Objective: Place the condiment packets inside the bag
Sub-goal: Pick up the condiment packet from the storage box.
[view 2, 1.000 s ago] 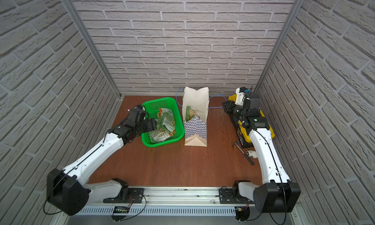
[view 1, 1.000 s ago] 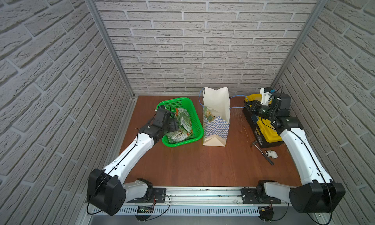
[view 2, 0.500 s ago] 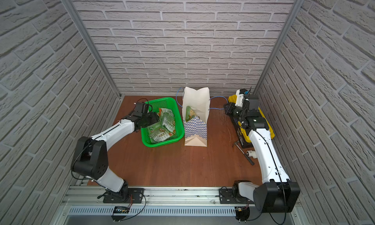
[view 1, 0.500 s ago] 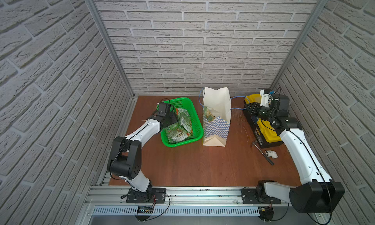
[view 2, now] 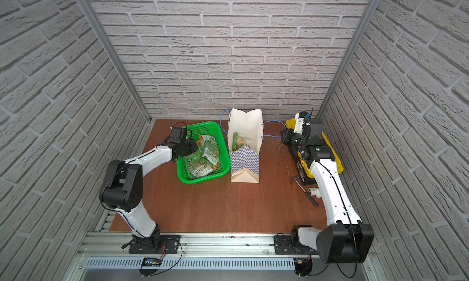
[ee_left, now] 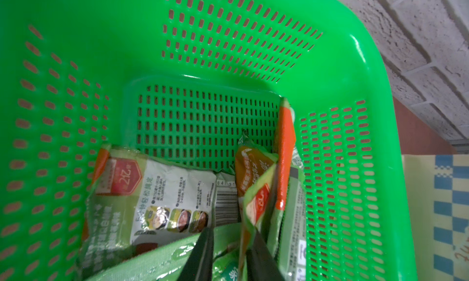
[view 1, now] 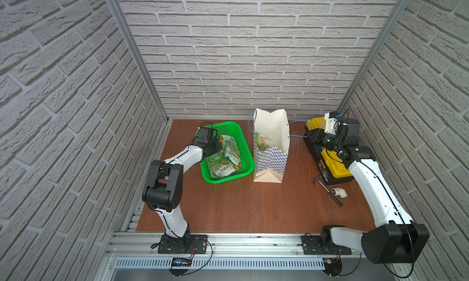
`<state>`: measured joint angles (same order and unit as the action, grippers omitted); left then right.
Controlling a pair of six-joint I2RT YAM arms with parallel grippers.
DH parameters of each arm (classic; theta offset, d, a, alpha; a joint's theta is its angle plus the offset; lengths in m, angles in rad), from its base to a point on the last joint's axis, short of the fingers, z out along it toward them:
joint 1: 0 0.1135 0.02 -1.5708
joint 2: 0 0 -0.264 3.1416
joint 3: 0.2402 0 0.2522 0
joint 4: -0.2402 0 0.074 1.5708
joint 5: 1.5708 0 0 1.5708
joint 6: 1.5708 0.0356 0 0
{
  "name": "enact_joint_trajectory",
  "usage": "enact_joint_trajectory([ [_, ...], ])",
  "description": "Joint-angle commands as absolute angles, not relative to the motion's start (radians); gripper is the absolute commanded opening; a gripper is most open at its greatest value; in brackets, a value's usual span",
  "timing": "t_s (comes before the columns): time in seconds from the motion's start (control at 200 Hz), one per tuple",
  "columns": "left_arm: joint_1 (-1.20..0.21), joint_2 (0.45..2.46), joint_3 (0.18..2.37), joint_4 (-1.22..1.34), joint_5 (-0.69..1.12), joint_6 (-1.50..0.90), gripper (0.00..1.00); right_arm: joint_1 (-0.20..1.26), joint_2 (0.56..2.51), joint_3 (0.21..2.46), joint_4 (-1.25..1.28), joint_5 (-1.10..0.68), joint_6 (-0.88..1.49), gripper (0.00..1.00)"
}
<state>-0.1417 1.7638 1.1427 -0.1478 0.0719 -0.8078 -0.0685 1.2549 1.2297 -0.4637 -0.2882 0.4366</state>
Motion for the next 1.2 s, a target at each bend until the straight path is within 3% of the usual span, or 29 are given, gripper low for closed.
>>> enact_joint_trajectory([
  [0.0, -0.132, 1.797, 1.178, -0.086, 0.099, -0.810, 0.16, -0.073, 1.256, 1.215, -0.449, -0.292, 0.430, 0.21],
  [0.08, -0.131, 1.804, 1.188, -0.083, 0.116, -0.816, 0.00, -0.072, 1.250, 1.212, -0.443, -0.297, 0.434, 0.21],
  [0.485, -0.146, 1.520, 1.070, -0.070, 0.121, -0.832, 0.00, -0.074, 1.229, 1.206, -0.425, -0.307, 0.441, 0.21],
  [0.78, -0.232, 1.304, 1.128, -0.218, 0.065, -0.771, 0.00, -0.073, 1.220, 1.203, -0.416, -0.316, 0.447, 0.21],
  [1.195, -0.553, 1.159, 1.313, -0.301, -0.038, -0.663, 0.00, -0.073, 1.216, 1.201, -0.414, -0.323, 0.448, 0.21],
])
